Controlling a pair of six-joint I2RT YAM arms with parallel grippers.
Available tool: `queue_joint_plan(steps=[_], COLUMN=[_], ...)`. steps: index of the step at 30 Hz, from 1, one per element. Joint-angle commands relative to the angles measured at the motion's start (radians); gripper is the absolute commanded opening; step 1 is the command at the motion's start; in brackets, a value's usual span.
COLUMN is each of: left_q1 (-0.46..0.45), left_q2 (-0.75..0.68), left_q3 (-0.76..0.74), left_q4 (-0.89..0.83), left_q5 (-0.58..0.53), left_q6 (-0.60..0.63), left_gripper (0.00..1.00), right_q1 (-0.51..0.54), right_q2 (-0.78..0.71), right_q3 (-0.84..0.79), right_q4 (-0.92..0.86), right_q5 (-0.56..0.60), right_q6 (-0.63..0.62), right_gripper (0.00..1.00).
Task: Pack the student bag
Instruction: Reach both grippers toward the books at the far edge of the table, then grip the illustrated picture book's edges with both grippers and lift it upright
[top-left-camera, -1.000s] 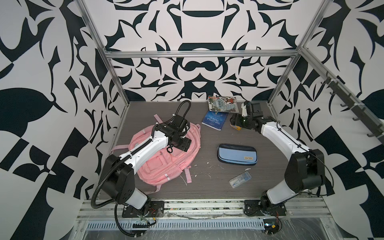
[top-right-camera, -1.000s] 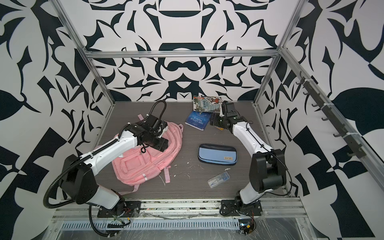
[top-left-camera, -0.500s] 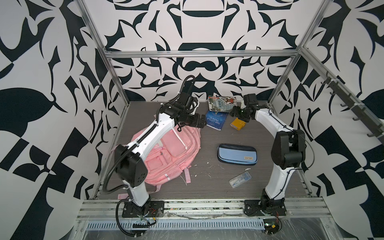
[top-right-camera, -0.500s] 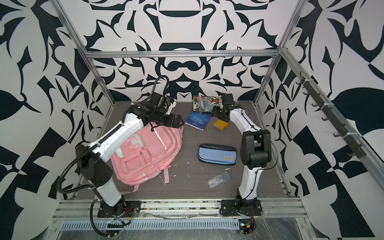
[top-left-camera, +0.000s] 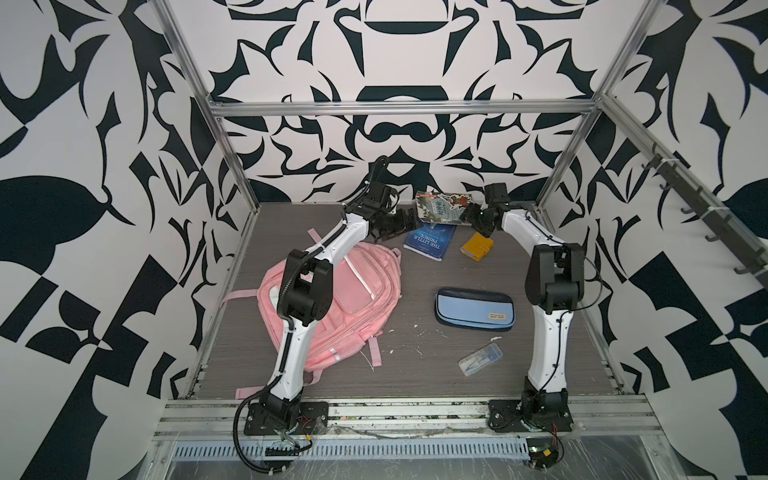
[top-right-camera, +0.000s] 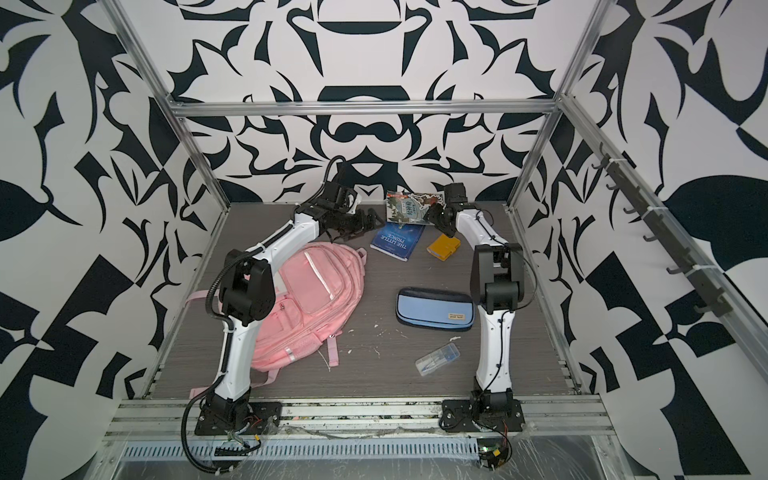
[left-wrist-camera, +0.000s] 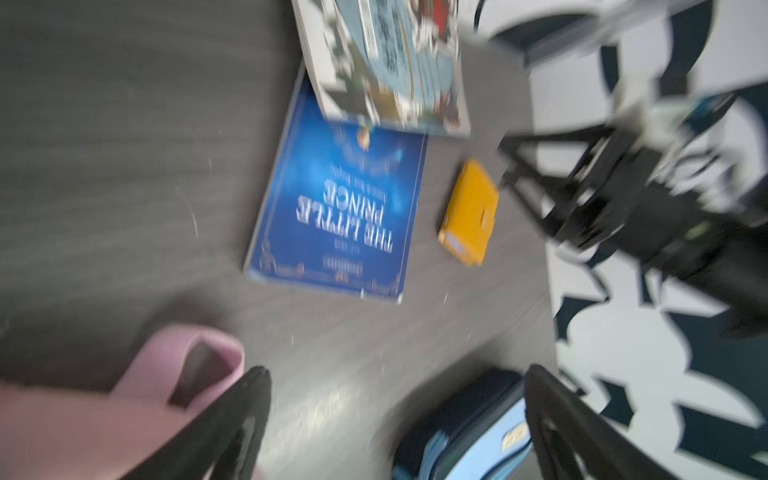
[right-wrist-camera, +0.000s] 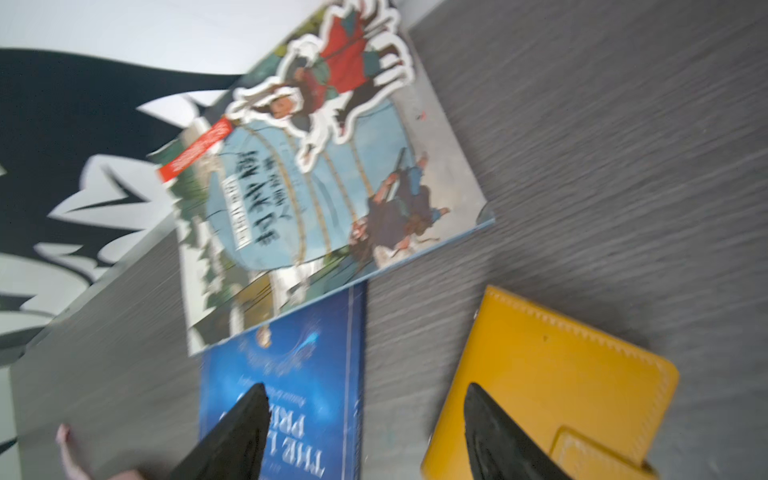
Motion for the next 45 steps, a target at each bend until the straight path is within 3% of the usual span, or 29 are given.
queue_joint_plan(steps=[1,6,11,15,19,23,28,35,45], left_q1=[0.016,0.009,0.003,0.003,-0.005,-0.008,-0.014,-0.042,-0.069], left_q2=[0.094,0.250,0.376,0.440,0.427,0.377,0.355,0.328,0.273], left_q3=[0.058,0.205,0.356,0.398,0.360,0.281,0.206,0.164,0.071], left_q4=[0.201,0.274,0.260,0.283,0.317,0.328,0.394,0.413,0.431], left_q5=[0.053,0.048,-0.015,-0.046,-0.039,-0.041,-0.034,-0.028,-0.042], left_q6=[-0.224,-0.366,-0.392,-0.425,-0.426,-0.399,-0.453,-0.468,-0.505], left_gripper=[0.92,0.89,0.88,0.88,0.88,0.88,0.88,0.87,0.86], right_q1=[-0.003,-0.003,-0.001,0.001,0.004,0.005,0.000,-0.027,-0.049], right_q2=[0.050,0.143,0.256,0.272,0.259,0.249,0.210,0.170,0.050], right_q3=[0.105,0.197,0.338,0.343,0.278,0.238,0.162,0.092,-0.162], right_q4=[0.064,0.089,-0.009,-0.068,-0.079,-0.096,-0.099,-0.084,-0.027], right_q5=[0.043,0.074,0.104,0.161,0.196,0.184,0.204,0.184,0.164], right_q6=[0.031,0.004,-0.011,0.009,0.027,0.037,0.030,0.029,-0.032], right_gripper=[0.75,0.75,0.73,0.65,0.53,0.47,0.28,0.21,0.17])
